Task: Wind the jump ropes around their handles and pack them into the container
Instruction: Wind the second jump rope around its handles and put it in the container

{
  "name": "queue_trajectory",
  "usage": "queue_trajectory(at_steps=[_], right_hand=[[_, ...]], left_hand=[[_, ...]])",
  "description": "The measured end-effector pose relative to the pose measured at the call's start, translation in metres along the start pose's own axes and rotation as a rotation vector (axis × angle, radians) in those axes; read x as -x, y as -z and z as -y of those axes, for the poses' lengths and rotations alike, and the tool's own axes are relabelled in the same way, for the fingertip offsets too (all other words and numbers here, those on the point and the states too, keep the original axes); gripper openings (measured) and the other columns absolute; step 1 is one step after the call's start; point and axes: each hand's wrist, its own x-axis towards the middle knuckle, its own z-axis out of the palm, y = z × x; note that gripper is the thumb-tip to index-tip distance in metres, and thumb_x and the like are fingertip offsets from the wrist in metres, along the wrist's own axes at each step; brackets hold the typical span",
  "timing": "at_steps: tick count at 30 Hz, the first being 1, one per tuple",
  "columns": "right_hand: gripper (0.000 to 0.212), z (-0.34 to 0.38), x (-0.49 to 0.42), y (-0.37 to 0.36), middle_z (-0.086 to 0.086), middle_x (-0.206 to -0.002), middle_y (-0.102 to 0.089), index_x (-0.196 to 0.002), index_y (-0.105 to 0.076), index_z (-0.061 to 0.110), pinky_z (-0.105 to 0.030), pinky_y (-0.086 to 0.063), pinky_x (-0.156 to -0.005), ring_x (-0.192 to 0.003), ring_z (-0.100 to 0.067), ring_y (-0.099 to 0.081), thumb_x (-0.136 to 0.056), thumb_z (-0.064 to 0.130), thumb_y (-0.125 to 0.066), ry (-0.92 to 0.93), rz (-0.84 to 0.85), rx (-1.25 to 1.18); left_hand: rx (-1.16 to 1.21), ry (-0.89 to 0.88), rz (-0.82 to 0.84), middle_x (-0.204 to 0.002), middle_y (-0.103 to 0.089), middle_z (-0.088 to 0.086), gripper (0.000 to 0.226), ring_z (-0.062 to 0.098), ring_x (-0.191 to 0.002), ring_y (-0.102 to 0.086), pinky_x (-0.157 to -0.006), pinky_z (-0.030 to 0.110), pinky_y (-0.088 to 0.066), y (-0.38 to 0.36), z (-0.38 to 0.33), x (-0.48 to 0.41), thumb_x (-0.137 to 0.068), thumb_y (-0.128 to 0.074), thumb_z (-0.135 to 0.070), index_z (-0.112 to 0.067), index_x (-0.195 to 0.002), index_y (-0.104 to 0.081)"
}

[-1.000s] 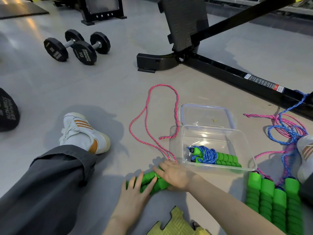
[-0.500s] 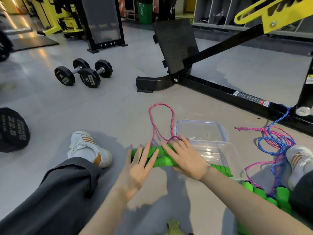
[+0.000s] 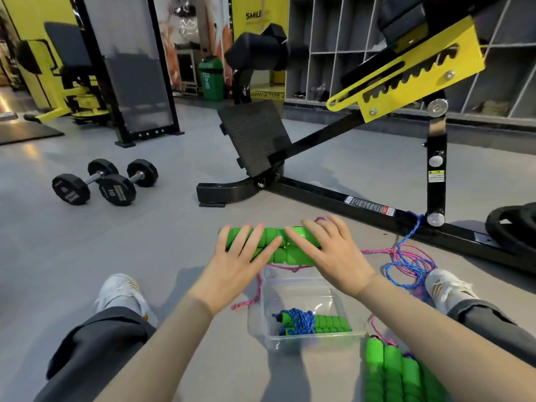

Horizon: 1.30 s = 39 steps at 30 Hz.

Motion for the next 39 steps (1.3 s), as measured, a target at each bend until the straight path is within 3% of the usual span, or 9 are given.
queue_trajectory(at_steps=[2,8,11,16,20,24,29,33,39], right_hand=[[0.099,-0.008,0.001,0.005,-0.014,-0.114,-0.052,-0.143,-0.022,0.017,-0.043,-0.029,-0.095,-0.081,-0.031,-0.059,-0.057,-0.003,-0.066,-0.029,0.05,0.017],[0.113,-0.027,0.004,0.011,-0.01,-0.109,-0.059,-0.146,-0.014,0.015,-0.036,-0.03,-0.093,-0.092,-0.029,-0.061,-0.052,0.004,-0.075,-0.035,0.214,-0.142],[0.096,-0.036,0.011,0.013,-0.003,-0.089,-0.057,-0.143,-0.027,0.011,-0.037,-0.039,-0.086,-0.08,-0.026,-0.055,-0.06,0.004,-0.073,-0.183,0.252,-0.279],[0.014,-0.059,0.011,0.028,0.001,-0.069,-0.059,-0.098,-0.069,0.01,-0.033,-0.042,-0.076,-0.068,-0.02,-0.053,-0.089,0.011,-0.059,-0.655,0.401,-0.683],[0.018,-0.086,-0.002,0.033,-0.003,-0.079,-0.06,-0.094,-0.065,0.016,-0.03,-0.029,-0.072,-0.089,-0.026,-0.052,-0.092,0.019,-0.048,-0.379,0.63,-0.173],[0.02,-0.125,-0.031,0.047,-0.011,-0.093,-0.065,-0.101,-0.063,0.017,-0.033,-0.038,-0.075,-0.096,-0.032,-0.057,-0.089,0.012,-0.047,-0.537,0.505,0.029],[0.022,-0.166,-0.067,0.085,-0.024,-0.095,-0.064,-0.1,-0.063,-0.004,-0.049,-0.055,-0.075,-0.076,-0.036,-0.066,-0.088,-0.005,-0.043,-0.93,0.177,-0.411],[0.025,-0.19,-0.092,0.122,-0.025,-0.094,-0.061,-0.1,-0.064,-0.008,-0.039,-0.045,-0.077,-0.084,-0.034,-0.054,-0.088,0.002,-0.044,-0.784,0.053,-0.209],[0.026,-0.219,-0.131,0.165,-0.029,-0.097,-0.057,-0.1,-0.061,-0.005,-0.046,-0.042,-0.074,-0.094,-0.044,-0.052,-0.087,0.012,-0.046,-0.466,0.026,0.198]], left_hand=[[-0.006,-0.007,0.005,-0.134,-0.035,0.023,0.058,0.038,-0.116,-0.039,-0.094,0.057,-0.031,0.003,-0.002,-0.004,-0.092,0.003,0.004,-0.01,-0.144,-0.017],[0.004,-0.027,-0.046,-0.132,-0.035,0.024,0.071,0.039,-0.116,-0.039,-0.094,0.057,-0.03,0.005,-0.009,-0.013,-0.076,-0.022,0.0,-0.015,-0.146,-0.015],[-0.023,-0.041,-0.048,-0.132,-0.036,0.025,0.073,0.039,-0.115,-0.04,-0.094,0.057,-0.03,0.002,-0.009,-0.018,-0.075,-0.023,0.001,-0.015,-0.147,-0.014],[-0.055,-0.013,-0.028,-0.131,-0.037,0.025,0.061,0.039,-0.114,-0.04,-0.093,0.057,-0.031,0.0,-0.005,-0.008,-0.088,-0.016,0.001,-0.016,-0.147,-0.016],[-0.075,-0.025,-0.002,-0.131,-0.037,0.024,0.074,0.039,-0.114,-0.04,-0.092,0.056,-0.031,-0.002,-0.009,-0.001,-0.074,-0.027,0.0,-0.016,-0.146,-0.018],[-0.074,0.032,0.024,-0.13,-0.037,0.025,0.071,0.039,-0.113,-0.04,-0.09,0.057,-0.031,-0.002,-0.009,0.0,-0.073,-0.027,0.001,-0.016,-0.142,-0.029],[-0.082,0.083,0.037,-0.128,-0.038,0.026,0.067,0.04,-0.111,-0.04,-0.089,0.058,-0.031,-0.006,-0.003,0.005,-0.077,-0.027,0.001,-0.014,-0.142,-0.033],[-0.076,0.165,0.064,-0.127,-0.039,0.027,0.061,0.041,-0.11,-0.04,-0.087,0.058,-0.031,-0.012,0.002,0.01,-0.09,-0.004,0.005,-0.013,-0.141,-0.034],[-0.056,0.295,0.015,-0.127,-0.038,0.029,0.067,0.042,-0.111,-0.041,-0.085,0.058,-0.034,-0.015,0.019,-0.001,-0.078,-0.023,0.01,-0.008,-0.143,-0.03]])
